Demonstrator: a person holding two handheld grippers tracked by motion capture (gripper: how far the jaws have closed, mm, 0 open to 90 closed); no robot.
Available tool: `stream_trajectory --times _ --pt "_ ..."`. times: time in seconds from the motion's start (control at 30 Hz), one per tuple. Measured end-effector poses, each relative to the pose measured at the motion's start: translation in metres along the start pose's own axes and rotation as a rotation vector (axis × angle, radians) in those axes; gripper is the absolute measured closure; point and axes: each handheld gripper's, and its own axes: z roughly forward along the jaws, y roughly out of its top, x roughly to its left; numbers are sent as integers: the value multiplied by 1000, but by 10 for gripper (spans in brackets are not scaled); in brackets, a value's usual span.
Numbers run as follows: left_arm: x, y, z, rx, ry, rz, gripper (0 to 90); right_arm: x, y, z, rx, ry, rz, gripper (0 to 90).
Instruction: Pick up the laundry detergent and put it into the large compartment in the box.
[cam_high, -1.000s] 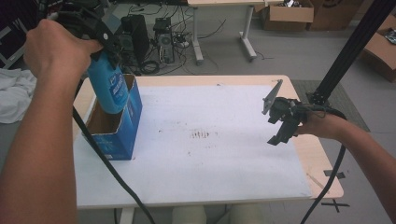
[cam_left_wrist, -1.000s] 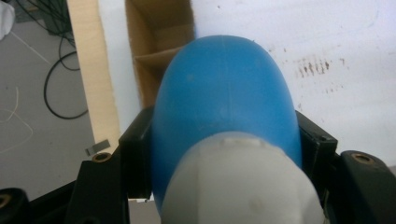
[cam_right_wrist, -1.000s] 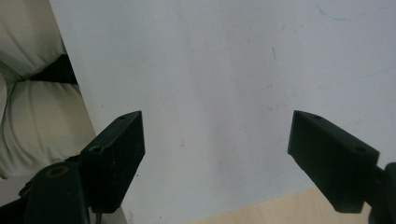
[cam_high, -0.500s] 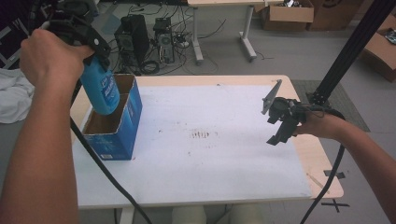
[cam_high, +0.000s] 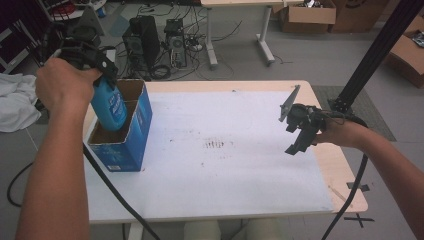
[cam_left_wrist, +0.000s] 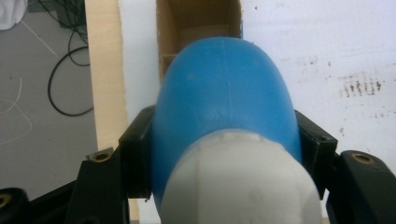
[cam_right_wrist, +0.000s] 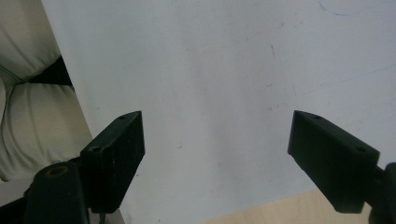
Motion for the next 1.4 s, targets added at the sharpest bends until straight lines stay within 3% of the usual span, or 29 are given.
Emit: stream_trajectory --times 0.37,0.87,1.4 --pt "4 -9 50 15 0 9 382 -2 1 2 6 0 7 188" --pt "7 -23 103 26 -1 5 381 -4 2 8 18 8 15 190" --pt "7 -30 140 62 -14 7 381 -6 -1 14 28 18 35 189"
